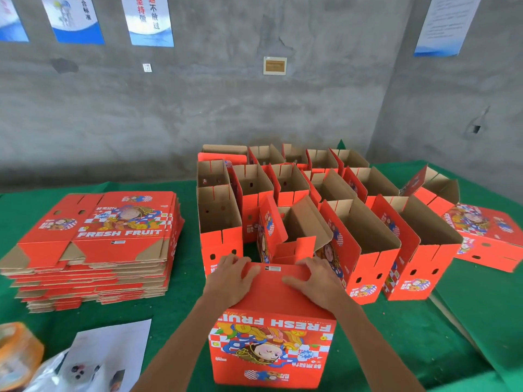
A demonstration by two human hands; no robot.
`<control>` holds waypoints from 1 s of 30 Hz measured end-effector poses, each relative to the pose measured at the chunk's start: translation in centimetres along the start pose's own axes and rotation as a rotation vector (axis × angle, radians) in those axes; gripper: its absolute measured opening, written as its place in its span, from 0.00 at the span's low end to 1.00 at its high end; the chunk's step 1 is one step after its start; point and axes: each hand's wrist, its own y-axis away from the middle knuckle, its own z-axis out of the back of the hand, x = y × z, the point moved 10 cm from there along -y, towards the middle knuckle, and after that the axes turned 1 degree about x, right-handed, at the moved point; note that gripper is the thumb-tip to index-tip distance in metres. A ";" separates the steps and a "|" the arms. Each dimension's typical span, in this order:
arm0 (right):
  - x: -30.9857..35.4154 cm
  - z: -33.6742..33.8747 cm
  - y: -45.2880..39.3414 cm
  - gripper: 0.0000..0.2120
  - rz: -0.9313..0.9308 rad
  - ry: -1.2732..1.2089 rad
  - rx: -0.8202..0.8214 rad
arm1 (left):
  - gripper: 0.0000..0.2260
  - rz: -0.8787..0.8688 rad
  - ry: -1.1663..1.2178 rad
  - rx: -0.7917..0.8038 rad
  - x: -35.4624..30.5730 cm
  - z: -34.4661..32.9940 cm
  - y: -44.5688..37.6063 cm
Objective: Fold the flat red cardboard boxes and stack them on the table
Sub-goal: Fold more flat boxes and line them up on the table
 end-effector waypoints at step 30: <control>17.0 -4.7 3.6 0.49 -0.126 -0.307 0.581 | 0.20 0.526 1.112 -0.530 23.9 1.7 15.7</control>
